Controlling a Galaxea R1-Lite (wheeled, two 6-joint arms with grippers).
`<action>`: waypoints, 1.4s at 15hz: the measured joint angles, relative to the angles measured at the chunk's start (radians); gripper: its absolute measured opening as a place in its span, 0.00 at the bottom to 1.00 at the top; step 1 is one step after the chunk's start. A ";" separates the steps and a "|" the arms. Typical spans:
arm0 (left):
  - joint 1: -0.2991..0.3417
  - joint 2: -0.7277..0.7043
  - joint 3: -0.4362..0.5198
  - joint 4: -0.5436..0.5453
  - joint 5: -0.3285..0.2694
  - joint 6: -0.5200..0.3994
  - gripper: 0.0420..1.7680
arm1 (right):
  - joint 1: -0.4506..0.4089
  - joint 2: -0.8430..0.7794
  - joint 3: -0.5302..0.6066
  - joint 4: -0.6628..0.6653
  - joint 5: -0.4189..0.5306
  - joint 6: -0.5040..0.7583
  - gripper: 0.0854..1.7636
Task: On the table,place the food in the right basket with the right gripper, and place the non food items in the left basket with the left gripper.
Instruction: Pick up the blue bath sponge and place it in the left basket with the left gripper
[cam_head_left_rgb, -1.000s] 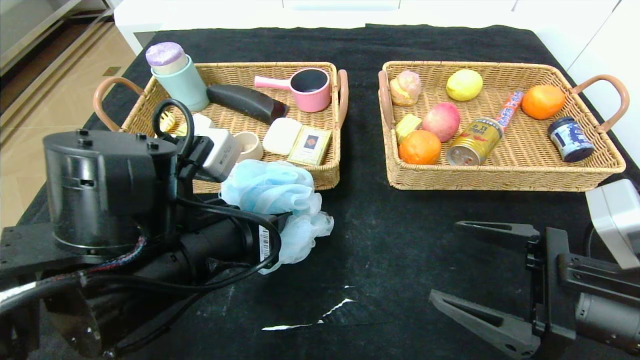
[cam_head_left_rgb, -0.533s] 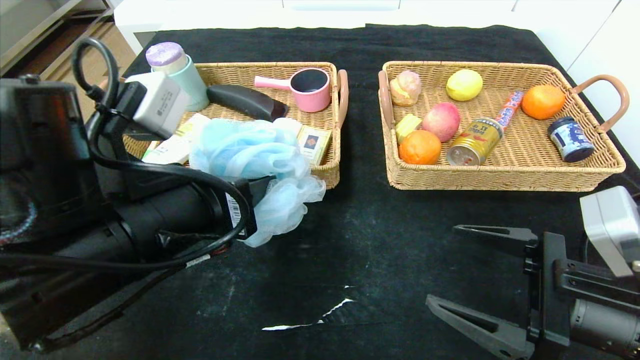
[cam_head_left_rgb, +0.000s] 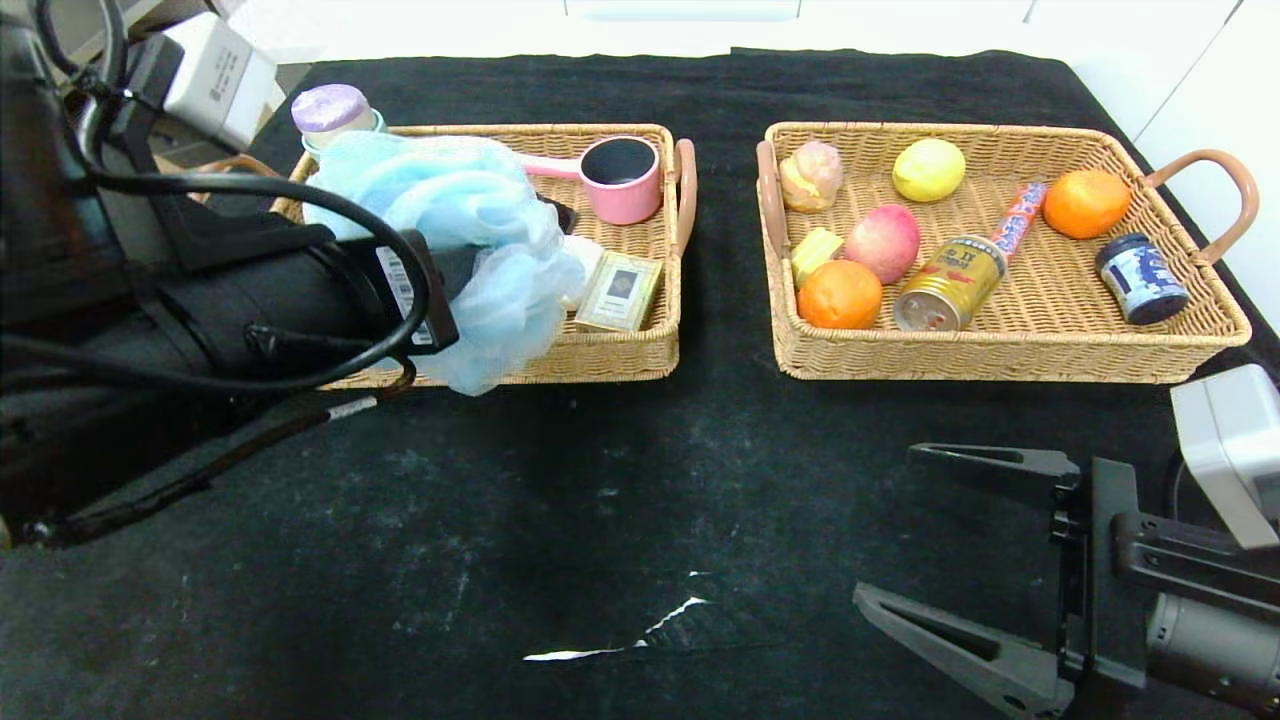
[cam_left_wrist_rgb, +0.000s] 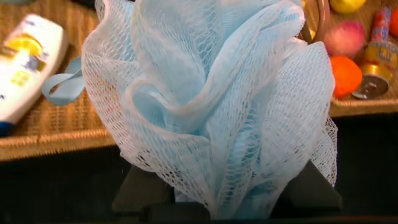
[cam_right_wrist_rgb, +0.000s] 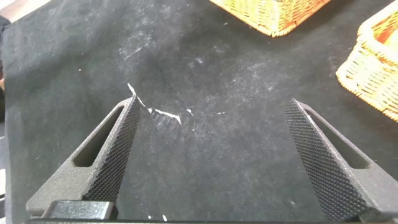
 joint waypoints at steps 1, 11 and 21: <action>0.024 0.013 -0.037 0.007 -0.011 0.012 0.41 | 0.000 -0.001 -0.001 0.000 0.000 0.000 0.97; 0.076 0.180 -0.272 0.002 -0.022 0.082 0.40 | 0.009 -0.033 -0.001 0.000 0.000 0.000 0.97; 0.092 0.390 -0.460 -0.001 -0.049 0.096 0.39 | 0.010 -0.071 -0.004 0.000 0.000 0.000 0.97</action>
